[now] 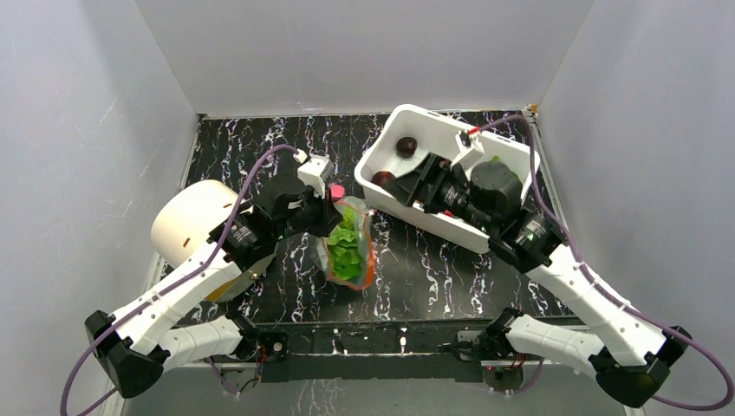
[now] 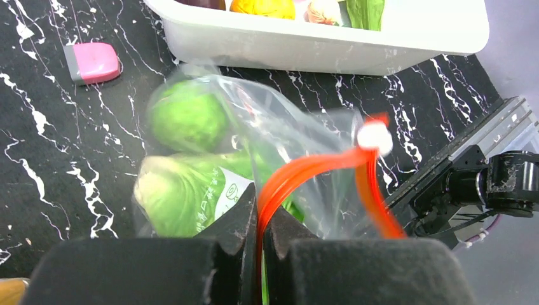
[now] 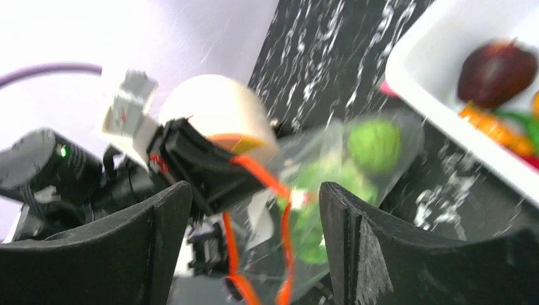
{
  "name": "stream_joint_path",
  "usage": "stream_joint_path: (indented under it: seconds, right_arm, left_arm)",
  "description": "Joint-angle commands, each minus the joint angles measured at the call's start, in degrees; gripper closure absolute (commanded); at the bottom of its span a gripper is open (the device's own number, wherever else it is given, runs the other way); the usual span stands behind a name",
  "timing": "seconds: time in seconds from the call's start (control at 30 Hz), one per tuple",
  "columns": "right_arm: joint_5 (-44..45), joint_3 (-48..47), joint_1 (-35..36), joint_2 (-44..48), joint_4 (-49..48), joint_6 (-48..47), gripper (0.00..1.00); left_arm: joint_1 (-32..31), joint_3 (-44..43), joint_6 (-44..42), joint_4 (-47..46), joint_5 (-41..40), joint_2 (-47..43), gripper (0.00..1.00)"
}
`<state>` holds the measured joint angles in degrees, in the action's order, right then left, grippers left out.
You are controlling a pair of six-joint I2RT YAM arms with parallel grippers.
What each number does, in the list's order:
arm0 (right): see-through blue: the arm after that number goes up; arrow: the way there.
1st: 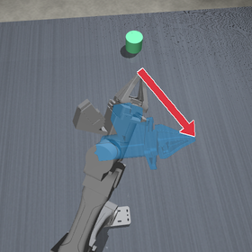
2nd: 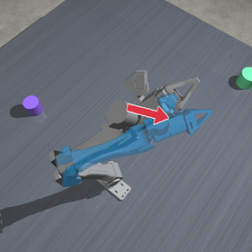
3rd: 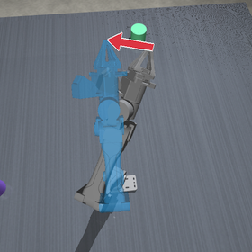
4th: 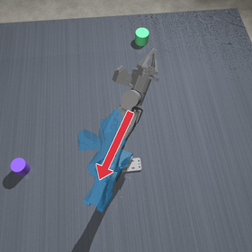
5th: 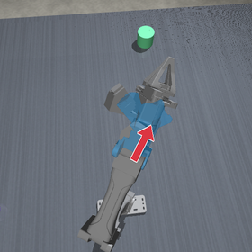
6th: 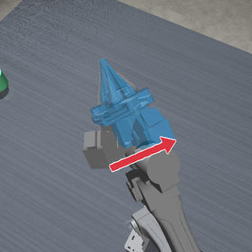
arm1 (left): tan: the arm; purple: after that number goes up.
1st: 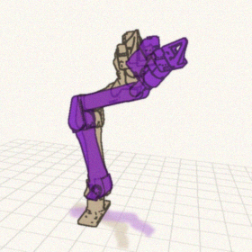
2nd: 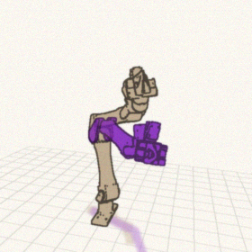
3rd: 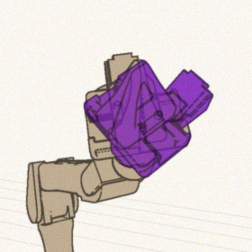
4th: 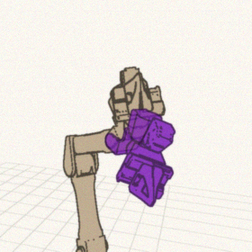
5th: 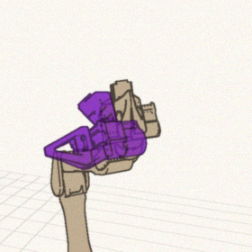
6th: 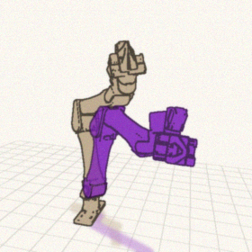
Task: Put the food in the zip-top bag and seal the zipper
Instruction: Place the fake vegetable in the bin, then pick up the fake vegetable from the bin.
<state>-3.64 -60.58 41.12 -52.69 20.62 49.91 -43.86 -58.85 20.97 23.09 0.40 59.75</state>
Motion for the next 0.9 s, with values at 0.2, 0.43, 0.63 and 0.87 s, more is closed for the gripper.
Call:
stream_joint_path:
  seconds: [0.2, 0.43, 0.63, 0.87]
  right_arm:
    - [20.21, -17.88, -4.07, -18.12, 10.93, -27.12, 0.31]
    - [20.31, -18.67, -12.95, -29.92, 10.14, -33.58, 0.36]
    - [21.87, -19.36, -17.87, -38.62, 5.93, -35.44, 0.37]
    - [23.81, -21.03, -20.54, -48.24, -2.86, -36.91, 0.39]
  left_arm:
    - [0.00, 0.46, -4.32, -1.07, 0.97, -0.92, 1.00]
    - [0.00, -3.25, 2.40, 4.69, -1.19, 2.67, 1.00]
    - [0.00, -4.97, 13.32, 5.83, -3.47, 3.76, 1.00]
    - [0.01, -5.47, 15.22, 4.62, -4.37, 3.98, 1.00]
